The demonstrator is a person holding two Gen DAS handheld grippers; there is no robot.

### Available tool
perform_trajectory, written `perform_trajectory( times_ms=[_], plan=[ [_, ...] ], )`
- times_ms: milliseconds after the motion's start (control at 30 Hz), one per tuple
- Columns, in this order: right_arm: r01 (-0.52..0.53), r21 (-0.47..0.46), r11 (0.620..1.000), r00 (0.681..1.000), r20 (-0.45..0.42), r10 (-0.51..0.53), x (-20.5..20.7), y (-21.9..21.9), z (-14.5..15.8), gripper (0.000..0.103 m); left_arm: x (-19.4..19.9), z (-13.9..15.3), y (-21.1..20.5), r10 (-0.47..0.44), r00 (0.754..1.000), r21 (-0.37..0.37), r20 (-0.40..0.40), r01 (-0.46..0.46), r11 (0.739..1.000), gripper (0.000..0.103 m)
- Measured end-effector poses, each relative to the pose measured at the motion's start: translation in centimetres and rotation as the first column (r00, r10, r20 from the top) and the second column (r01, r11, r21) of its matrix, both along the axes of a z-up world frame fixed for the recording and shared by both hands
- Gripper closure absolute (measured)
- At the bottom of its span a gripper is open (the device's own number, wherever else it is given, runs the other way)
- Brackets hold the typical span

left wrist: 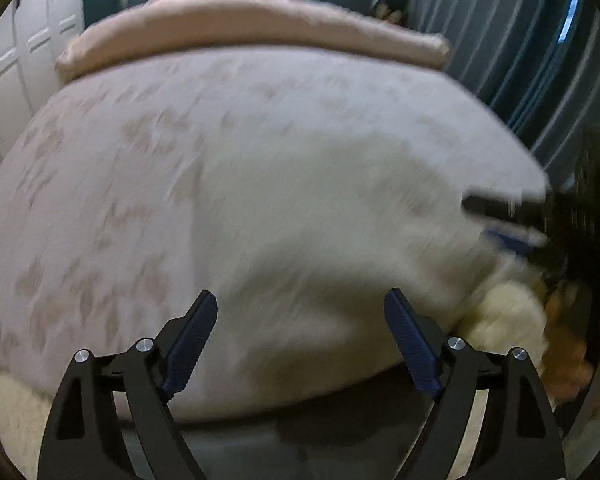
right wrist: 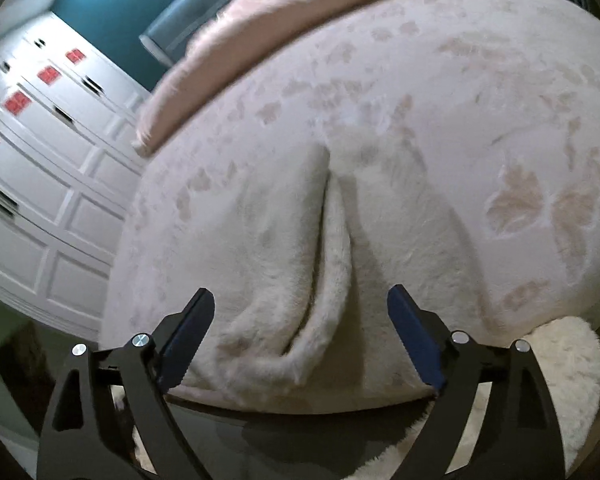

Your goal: Fold small clothes

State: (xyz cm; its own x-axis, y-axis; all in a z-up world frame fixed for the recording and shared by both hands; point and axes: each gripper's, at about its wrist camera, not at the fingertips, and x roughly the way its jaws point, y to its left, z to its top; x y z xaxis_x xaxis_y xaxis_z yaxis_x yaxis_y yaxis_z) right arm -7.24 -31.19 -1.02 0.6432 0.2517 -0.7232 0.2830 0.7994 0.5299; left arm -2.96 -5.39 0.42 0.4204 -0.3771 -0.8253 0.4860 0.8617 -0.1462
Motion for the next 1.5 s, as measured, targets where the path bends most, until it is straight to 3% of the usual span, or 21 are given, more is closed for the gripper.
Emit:
perform_trajectory(
  times_ms=[133, 200, 267, 333, 400, 467, 533, 600, 633, 667, 700, 767, 867, 967, 1067, 1133, 1200, 1367, 1433, 1467, 1500],
  plan=[
    [-0.028, 0.056, 0.998, 0.996, -0.087, 0.033, 2.3, 1.5, -2.6, 0.023, -1.1, -2.9, 0.8, 0.016, 0.999, 0.059, -0.044, -0.014, 0.998, 0.02],
    [-0.049, 0.072, 0.996, 0.993, -0.103, 0.056, 3.2, 2.0, -2.7, 0.06, -1.3, -3.7, 0.4, 0.019, 1.0, 0.097, -0.024, -0.016, 0.995, 0.02],
    [-0.081, 0.054, 0.995, 0.994, -0.074, 0.085, 3.7, 2.8, -0.9, 0.081, -0.8, -4.2, 0.2, 0.024, 1.0, 0.125, -0.006, -0.023, 0.992, 0.022],
    [-0.109, 0.09, 0.99, 0.992, 0.072, 0.103, 2.9, 2.2, 3.1, 0.083, -0.4, -4.2, 0.2, 0.033, 0.999, 0.131, -0.012, -0.031, 0.991, 0.048],
    [-0.136, 0.154, 0.979, 0.972, 0.212, 0.101, 1.5, 0.9, 6.2, 0.084, 0.5, -3.9, 1.0, 0.065, 0.996, 0.075, -0.059, -0.061, 0.995, 0.059],
    [-0.096, 0.105, 0.99, 0.957, 0.283, 0.063, -0.4, -0.4, 8.2, 0.084, 1.2, -3.6, 1.7, 0.089, 0.993, 0.025, -0.082, -0.088, 0.996, 0.064],
    [-0.04, 0.036, 0.999, 0.974, 0.224, 0.031, -1.0, -1.6, 6.9, 0.084, 1.3, -3.4, 1.2, 0.079, 0.995, 0.045, -0.057, -0.077, 0.996, 0.071],
    [0.001, -0.034, 0.999, 1.0, 0.013, 0.0, 0.2, -3.2, 0.9, 0.084, 1.5, -4.1, 0.5, 0.071, 0.995, 0.071, -0.074, -0.066, 0.995, 0.079],
    [0.008, -0.044, 0.999, 0.995, -0.102, -0.012, 0.8, -3.7, -2.7, 0.084, 1.6, -4.7, 0.2, 0.072, 0.992, 0.075, -0.1, -0.065, 0.995, 0.081],
    [0.017, -0.03, 0.999, 0.99, -0.138, -0.021, 0.8, -3.9, -4.6, 0.083, 1.7, -5.4, -0.1, 0.078, 0.988, 0.083, -0.13, -0.067, 0.994, 0.082],
    [0.034, 0.009, 0.999, 0.995, -0.096, -0.033, 0.1, -4.1, -5.3, 0.082, 1.6, -5.6, -0.3, 0.082, 0.986, 0.091, -0.142, -0.07, 0.993, 0.083],
    [0.041, 0.014, 0.999, 0.996, -0.075, -0.039, -0.3, -4.2, -4.2, 0.08, 1.2, -5.0, -0.4, 0.081, 0.988, 0.095, -0.132, -0.069, 0.993, 0.083],
    [0.023, -0.087, 0.996, 0.997, -0.075, -0.029, -0.5, -3.3, -2.1, 0.073, 0.2, -2.7, -0.2, 0.061, 0.991, 0.082, -0.12, -0.051, 0.995, 0.083],
    [0.048, -0.183, 0.982, 0.997, -0.05, -0.058, -1.9, -3.3, -0.1, 0.066, -0.5, 0.2, 0.3, 0.049, 0.994, 0.017, -0.1, -0.047, 0.999, 0.083],
    [0.085, -0.187, 0.979, 0.996, -0.003, -0.087, -3.3, -3.8, 1.6, 0.064, -0.8, 3.1, 0.4, 0.066, 0.997, -0.041, -0.027, -0.067, 0.997, 0.071],
    [0.071, -0.126, 0.99, 0.997, 0.029, -0.068, -3.1, -4.1, 2.2, 0.051, -0.1, 3.9, -0.1, 0.079, 0.997, -0.065, -0.003, -0.079, 0.995, 0.058],
    [0.024, -0.086, 0.996, 0.999, 0.041, -0.02, -2.7, -3.4, 1.9, 0.046, 1.1, 3.5, -1.7, 0.075, 0.997, -0.037, 0.005, -0.075, 0.997, 0.058],
    [-0.045, -0.132, 0.99, 0.991, -0.128, 0.028, -0.2, -1.6, -2.4, 0.046, 3.3, 0.0, -4.5, 0.07, 0.996, 0.06, -0.051, -0.067, 0.996, 0.058],
    [-0.031, -0.121, 0.992, 0.99, -0.141, 0.014, -0.5, -1.5, -3.3, 0.055, 3.4, -0.9, -5.0, 0.077, 0.996, 0.099, -0.034, -0.073, 0.992, 0.055],
    [-0.034, -0.125, 0.992, 0.991, -0.132, 0.017, -0.7, -1.5, -3.0, 0.082, 3.0, -1.0, -5.2, 0.075, 0.997, 0.118, -0.02, -0.072, 0.99, 0.055],
    [-0.042, -0.1, 0.994, 0.993, -0.114, 0.031, -0.8, -1.6, -2.5, 0.087, 2.9, -1.1, -5.3, 0.068, 0.998, 0.138, -0.01, -0.066, 0.988, 0.055]
  ],
)
